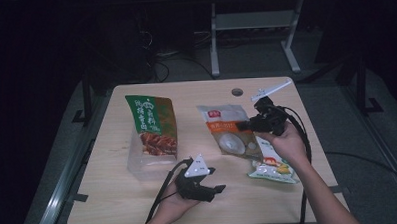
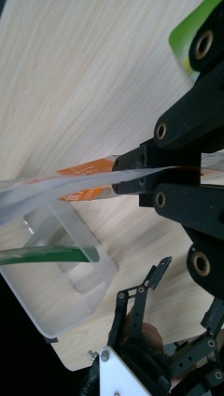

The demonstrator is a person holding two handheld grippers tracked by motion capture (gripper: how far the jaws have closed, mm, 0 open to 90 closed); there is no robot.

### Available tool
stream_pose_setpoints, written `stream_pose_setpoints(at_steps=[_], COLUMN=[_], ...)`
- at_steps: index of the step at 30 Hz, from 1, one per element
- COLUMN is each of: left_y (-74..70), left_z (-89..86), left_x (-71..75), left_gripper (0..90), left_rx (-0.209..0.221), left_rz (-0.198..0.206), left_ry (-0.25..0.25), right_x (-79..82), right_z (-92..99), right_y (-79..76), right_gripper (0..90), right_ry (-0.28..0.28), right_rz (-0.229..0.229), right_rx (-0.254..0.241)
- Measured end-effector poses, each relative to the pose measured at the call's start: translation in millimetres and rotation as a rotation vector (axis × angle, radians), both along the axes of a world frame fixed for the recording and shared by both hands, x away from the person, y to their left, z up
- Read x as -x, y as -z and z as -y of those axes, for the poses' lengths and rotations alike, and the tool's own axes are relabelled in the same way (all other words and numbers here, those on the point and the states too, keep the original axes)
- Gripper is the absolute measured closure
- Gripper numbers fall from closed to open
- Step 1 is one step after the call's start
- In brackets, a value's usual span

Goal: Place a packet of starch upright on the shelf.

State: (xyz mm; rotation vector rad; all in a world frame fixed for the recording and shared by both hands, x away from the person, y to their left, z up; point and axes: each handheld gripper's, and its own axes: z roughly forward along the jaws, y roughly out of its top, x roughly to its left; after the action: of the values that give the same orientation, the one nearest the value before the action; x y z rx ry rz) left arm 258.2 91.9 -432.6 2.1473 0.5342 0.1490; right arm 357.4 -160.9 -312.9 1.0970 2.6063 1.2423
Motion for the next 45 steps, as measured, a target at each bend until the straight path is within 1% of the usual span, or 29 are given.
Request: stream_pose_setpoints(at_steps=[2,3,7,10,11,13,16,20,25,28,31,36,37,39,43,45], left_y=[0.5,0.6,1.1,1.4,1.3,1.3,1.0,1.0,1.0,0.7,0.6,1.5,1.4,1.2,1.5,1.1], left_z=[-0.8,-1.0,-2.0,-2.2,-2.5,-2.6,-3.5,-4.5,-5.4,-5.9,-6.2,-6.9,-7.0,-7.7,-8.7,-8.7], left_x=[1.2,1.7,4.2,5.6,6.1,6.5,6.6,6.9,8.7,9.7,9.6,9.6,9.5,9.3,9.3,9.9], left_gripper=[34.9,34.6,33.0,31.7,31.6,31.3,30.5,30.3,29.8,29.6,29.6,29.6,29.6,29.6,29.6,29.6], left_rx=[0.002,0.001,0.006,0.010,0.008,0.014,0.017,0.017,0.026,0.023,0.031,0.027,0.030,0.029,0.032,0.034], left_rz=[0.005,0.005,0.004,0.003,0.008,0.007,0.014,0.016,0.024,0.026,0.021,0.020,0.019,0.019,0.021,0.025], left_ry=[0.002,0.004,0.017,0.023,0.027,0.026,0.030,0.035,0.037,0.039,0.036,0.038,0.037,0.038,0.039,0.043], right_x=[-0.9,-1.1,-3.3,-3.5,-4.1,-4.2,-4.0,-5.3,-6.0,-7.1,-8.3,-11.7,-12.7,-14.6,-18.2,-19.5], right_z=[-0.9,-2.0,-3.8,-4.7,-4.9,-5.7,-7.2,-9.5,-14.9,-17.9,-21.4,-29.4,-30.6,-33.5,-39.7,-42.3], right_y=[-2.4,-3.5,-5.2,-6.4,-7.3,-8.8,-11.0,-14.3,-16.7,-17.3,-18.1,-20.4,-21.2,-22.2,-25.0,-26.9], right_gripper=[89.9,89.9,89.9,89.9,89.9,89.9,89.9,89.9,89.9,89.9,89.9,90.0,89.9,89.9,89.9,89.9], right_ry=[-0.004,0.001,-0.004,-0.001,-0.004,-0.006,-0.001,-0.010,-0.020,-0.023,-0.026,-0.037,-0.042,-0.050,-0.054,-0.051], right_rz=[0.011,0.003,0.009,0.003,0.014,0.018,0.014,0.017,0.021,0.021,0.016,0.018,0.025,0.028,0.033,0.024], right_rx=[0.000,-0.006,-0.006,-0.009,-0.011,-0.014,-0.016,-0.014,-0.013,-0.010,-0.015,-0.009,-0.006,-0.012,-0.010,-0.012])
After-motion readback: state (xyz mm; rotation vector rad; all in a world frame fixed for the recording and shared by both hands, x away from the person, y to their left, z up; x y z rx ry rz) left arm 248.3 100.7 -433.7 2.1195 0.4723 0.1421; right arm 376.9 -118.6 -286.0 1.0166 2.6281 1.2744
